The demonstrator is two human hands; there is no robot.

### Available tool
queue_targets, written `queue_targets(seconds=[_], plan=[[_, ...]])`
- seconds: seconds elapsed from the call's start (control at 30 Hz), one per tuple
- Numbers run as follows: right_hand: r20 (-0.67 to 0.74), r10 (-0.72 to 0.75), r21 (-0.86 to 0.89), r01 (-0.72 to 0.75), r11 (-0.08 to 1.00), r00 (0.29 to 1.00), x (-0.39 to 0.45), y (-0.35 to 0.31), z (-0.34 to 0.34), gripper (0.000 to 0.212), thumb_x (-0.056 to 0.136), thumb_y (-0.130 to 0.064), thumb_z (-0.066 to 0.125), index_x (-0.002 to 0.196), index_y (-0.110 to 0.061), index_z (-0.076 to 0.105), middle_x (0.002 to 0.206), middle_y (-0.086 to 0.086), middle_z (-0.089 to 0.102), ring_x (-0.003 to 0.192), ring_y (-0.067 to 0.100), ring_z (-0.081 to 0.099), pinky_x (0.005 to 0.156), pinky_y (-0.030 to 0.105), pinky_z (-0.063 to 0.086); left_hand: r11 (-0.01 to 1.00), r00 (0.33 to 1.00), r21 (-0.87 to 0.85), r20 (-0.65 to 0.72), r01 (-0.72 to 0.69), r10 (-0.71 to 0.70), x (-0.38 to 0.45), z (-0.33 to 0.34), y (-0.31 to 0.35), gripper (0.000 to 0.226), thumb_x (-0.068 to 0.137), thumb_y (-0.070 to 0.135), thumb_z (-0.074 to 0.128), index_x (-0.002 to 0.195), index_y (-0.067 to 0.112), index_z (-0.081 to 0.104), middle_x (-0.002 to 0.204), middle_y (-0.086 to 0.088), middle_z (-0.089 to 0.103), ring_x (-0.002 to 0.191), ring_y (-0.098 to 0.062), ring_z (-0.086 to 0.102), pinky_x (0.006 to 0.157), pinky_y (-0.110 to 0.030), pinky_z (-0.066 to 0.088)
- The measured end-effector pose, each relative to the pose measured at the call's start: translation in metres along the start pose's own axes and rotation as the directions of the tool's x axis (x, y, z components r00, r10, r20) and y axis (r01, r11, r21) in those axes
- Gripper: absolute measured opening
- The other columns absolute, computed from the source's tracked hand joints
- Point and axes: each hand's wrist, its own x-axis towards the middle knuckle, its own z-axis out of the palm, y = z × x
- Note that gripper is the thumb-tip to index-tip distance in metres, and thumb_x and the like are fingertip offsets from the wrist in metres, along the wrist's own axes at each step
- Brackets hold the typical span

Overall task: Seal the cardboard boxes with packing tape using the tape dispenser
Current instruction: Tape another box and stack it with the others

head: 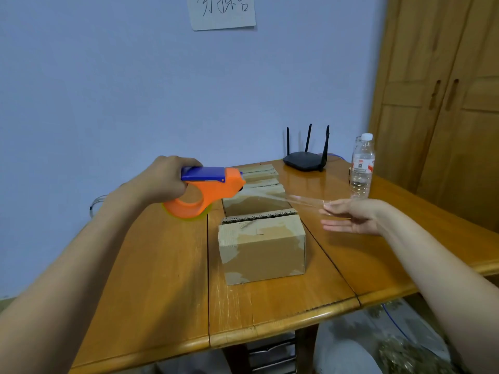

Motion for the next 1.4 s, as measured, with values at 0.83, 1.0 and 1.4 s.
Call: queue_targets(seconds=[0.83, 1.0, 1.4], plan=[[0.097, 0.046, 0.322, -0.075, 0.944, 0.994, 0.021, 0.057, 0.008, 0.024, 0.085, -0.005, 0.073, 0.108, -0.009, 0.066, 0.094, 0.011, 0.067, 0.094, 0.026, 0.065, 0.086, 0.045, 0.057, 0.994, 1.0, 0.108, -0.006, 0.0, 0.001, 0.042, -0.035, 0.061, 0.053, 0.085, -0.003, 0.054, 0.129, 0.025, 0.063, 0.096, -0.004, 0.062, 0.081, -0.026, 0.058, 0.064, -0.03, 0.043], [0.129, 0.026, 0.441, -0.081, 0.894, 0.991, 0.02, 0.058, 0.006, 0.027, 0.089, 0.004, 0.067, 0.114, -0.007, 0.062, 0.106, 0.02, 0.068, 0.107, 0.035, 0.067, 0.089, 0.054, 0.057, 0.993, 1.0, 0.122, -0.015, -0.004, 0.005, 0.041, -0.038, 0.064, 0.051, 0.087, -0.003, 0.056, 0.131, 0.02, 0.062, 0.096, -0.003, 0.06, 0.084, -0.027, 0.059, 0.067, -0.03, 0.043], [0.134, 0.056, 0.379, -0.103, 0.92, 0.989, 0.021, 0.073, 0.017, 0.041, 0.089, 0.003, 0.067, 0.128, -0.008, 0.061, 0.076, 0.009, 0.071, 0.077, 0.018, 0.06, 0.067, 0.034, 0.062, 0.985, 1.0, 0.173, -0.008, -0.028, 0.03, 0.045, -0.047, 0.078, 0.051, 0.086, -0.002, 0.057, 0.132, 0.022, 0.062, 0.098, -0.004, 0.061, 0.075, -0.024, 0.058, 0.058, -0.024, 0.044]])
